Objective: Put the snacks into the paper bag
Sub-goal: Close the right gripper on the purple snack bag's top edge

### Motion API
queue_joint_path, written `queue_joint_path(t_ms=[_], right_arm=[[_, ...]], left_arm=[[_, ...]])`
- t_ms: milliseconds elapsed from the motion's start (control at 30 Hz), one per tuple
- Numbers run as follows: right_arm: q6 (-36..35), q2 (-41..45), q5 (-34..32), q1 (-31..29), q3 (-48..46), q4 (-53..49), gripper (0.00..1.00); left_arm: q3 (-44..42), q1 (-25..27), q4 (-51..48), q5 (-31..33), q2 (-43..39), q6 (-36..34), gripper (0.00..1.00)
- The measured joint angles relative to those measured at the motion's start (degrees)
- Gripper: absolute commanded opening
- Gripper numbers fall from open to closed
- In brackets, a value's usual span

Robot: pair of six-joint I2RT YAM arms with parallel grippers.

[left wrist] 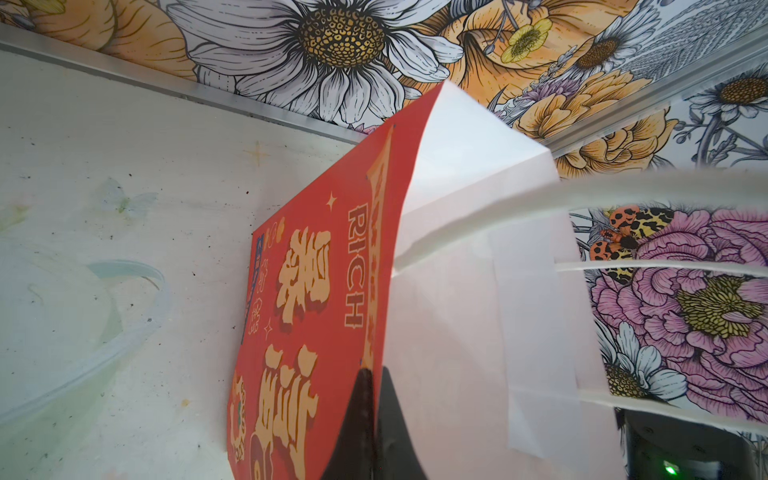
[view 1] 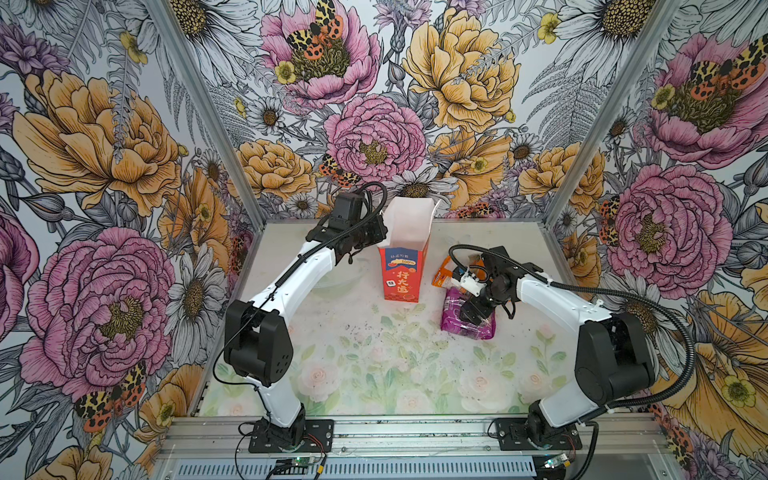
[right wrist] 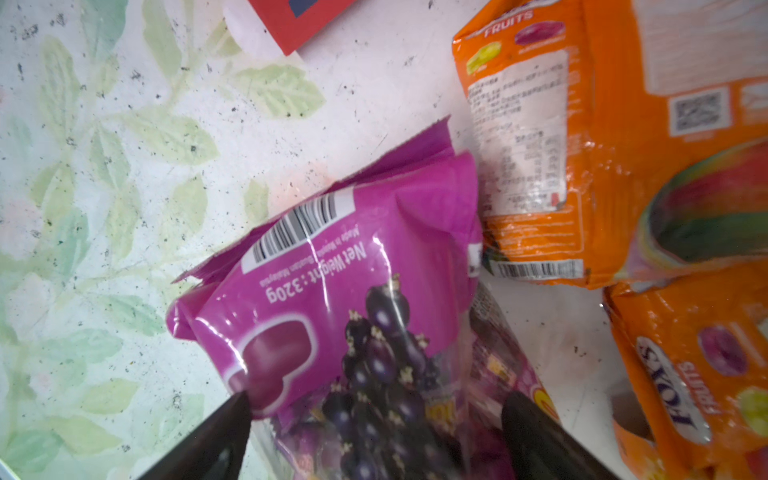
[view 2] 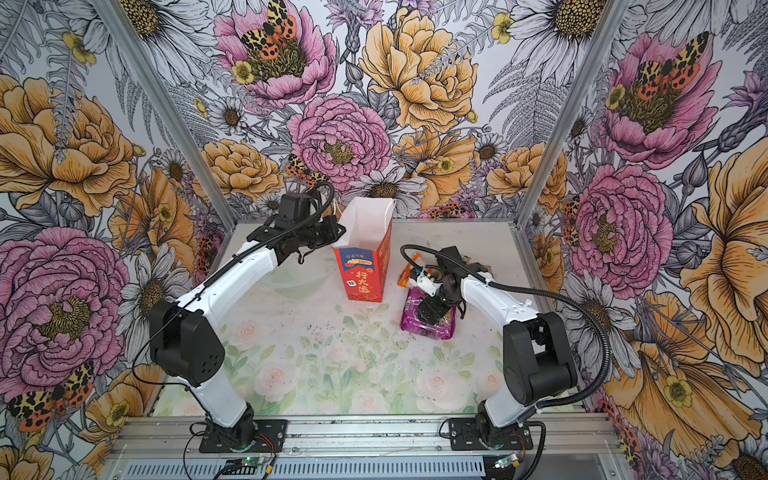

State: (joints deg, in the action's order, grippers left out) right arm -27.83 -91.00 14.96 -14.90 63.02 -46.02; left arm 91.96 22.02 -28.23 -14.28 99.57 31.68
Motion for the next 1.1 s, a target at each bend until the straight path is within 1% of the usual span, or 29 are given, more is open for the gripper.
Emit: queue_joint_path(t_ms=[467,867,967,1100], right_arm=[[-1.84,-4.09,-3.3,-1.7,0.02,1.29,0.94],[-1.84,-5.88,-4.87,-2.08,0.61,1.95,0.88],[-1.81,-6.47,-5.44,-2.1,0.94,2.05,0.84],[-1.77,-6.64,-5.81,-2.43,0.96,2.19,0.74]], left_arm=[[0.0,0.0,0.0,0.0,0.0,0.0,0.0],[0.0,0.0,0.0,0.22,0.04,1.29,0.0],[0.0,0.0,0.02,0.39,0.33,1.46,0.0],[-0.39,0.0,0.04,0.74,0.59,1.55,0.0]])
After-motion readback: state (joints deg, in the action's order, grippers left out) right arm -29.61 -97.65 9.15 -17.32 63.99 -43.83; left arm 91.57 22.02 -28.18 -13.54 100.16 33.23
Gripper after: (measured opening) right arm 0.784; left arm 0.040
